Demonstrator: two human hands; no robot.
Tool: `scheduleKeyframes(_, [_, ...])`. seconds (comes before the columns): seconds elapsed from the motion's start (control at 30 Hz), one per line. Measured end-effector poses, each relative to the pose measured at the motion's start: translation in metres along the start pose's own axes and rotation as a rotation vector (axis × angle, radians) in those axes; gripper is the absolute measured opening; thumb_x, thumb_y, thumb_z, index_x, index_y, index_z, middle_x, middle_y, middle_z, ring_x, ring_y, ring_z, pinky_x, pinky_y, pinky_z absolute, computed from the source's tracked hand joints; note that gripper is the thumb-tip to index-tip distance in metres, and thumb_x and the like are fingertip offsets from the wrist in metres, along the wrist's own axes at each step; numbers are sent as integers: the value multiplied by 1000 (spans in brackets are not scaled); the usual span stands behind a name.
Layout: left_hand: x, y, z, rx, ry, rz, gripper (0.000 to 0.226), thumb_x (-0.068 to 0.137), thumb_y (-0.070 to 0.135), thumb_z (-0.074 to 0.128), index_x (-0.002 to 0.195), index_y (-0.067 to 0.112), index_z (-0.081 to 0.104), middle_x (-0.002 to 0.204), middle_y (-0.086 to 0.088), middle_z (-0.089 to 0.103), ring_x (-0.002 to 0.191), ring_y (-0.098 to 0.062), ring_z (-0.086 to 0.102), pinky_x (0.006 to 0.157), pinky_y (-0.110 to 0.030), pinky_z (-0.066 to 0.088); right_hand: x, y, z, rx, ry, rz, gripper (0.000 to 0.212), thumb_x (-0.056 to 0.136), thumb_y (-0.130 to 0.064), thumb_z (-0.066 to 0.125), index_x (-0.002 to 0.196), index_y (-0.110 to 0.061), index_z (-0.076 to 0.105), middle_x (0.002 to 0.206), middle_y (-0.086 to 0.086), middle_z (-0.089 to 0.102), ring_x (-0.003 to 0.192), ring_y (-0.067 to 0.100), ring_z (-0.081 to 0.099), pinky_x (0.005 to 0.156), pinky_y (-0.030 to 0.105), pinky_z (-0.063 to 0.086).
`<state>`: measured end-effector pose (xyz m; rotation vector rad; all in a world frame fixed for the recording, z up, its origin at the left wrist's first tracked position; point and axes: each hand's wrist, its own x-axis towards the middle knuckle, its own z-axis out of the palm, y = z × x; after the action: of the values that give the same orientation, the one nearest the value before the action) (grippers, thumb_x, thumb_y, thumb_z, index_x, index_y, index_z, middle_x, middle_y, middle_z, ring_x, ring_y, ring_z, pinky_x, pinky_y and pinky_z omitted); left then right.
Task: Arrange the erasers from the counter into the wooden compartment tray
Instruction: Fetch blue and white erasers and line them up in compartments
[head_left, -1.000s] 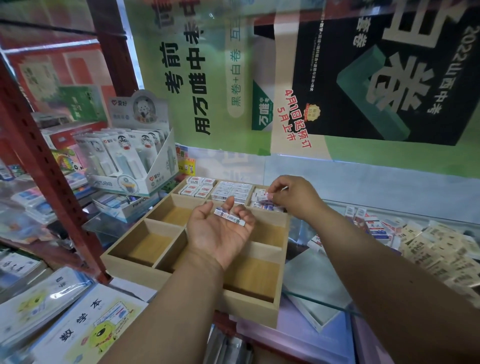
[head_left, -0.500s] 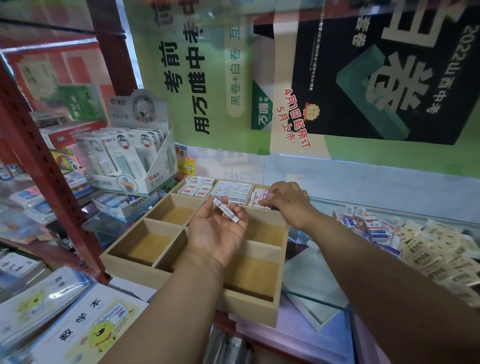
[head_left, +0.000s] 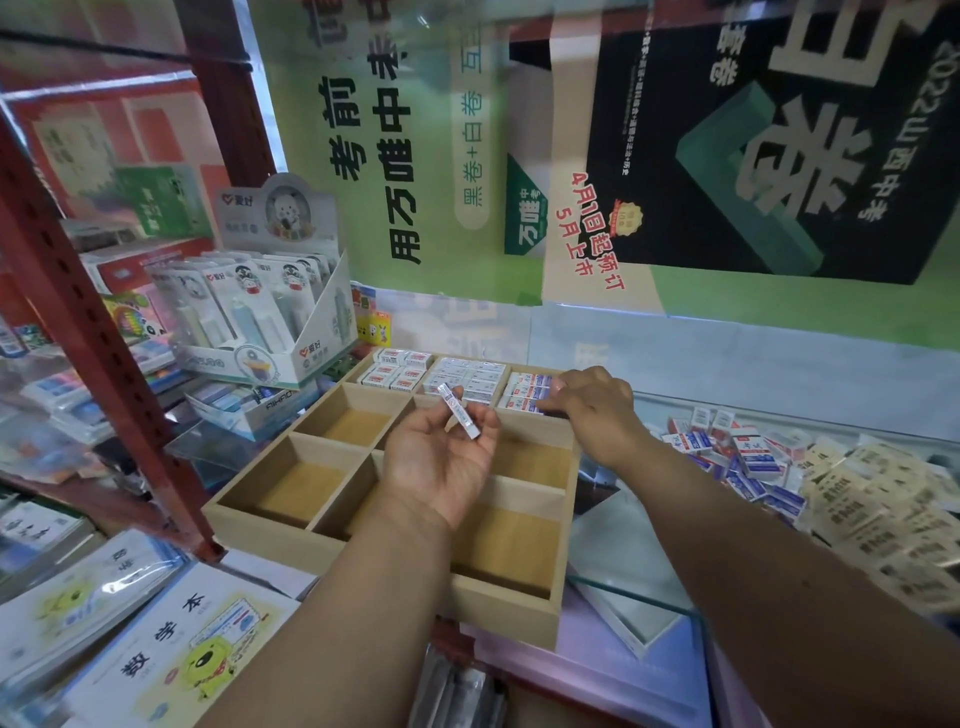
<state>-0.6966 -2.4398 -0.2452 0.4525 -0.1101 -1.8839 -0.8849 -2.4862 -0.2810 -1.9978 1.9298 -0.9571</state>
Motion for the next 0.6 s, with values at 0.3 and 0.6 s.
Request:
scheduleKeyframes(0.3, [-6,-6,5,143,11,46,31,95,-11,41,123,0,48,97,-27,63,78,-31,70,68,-41,60,-6,-29,-17,150,-61,7,29,97,-29,47,122,-25,62,126,-5,57,121,13,41,97,29,27])
scheduleKeyframes(0.6, [-7,-10,3,344,-73,42,20,94,0,51,113,-4,58,90,-19,69,67,-16,69,58,-19,57,-16,-69,-49,691,-299,-185,25,88,3,59,105,-12,68,105,7,69,93,5,64,84,15,49])
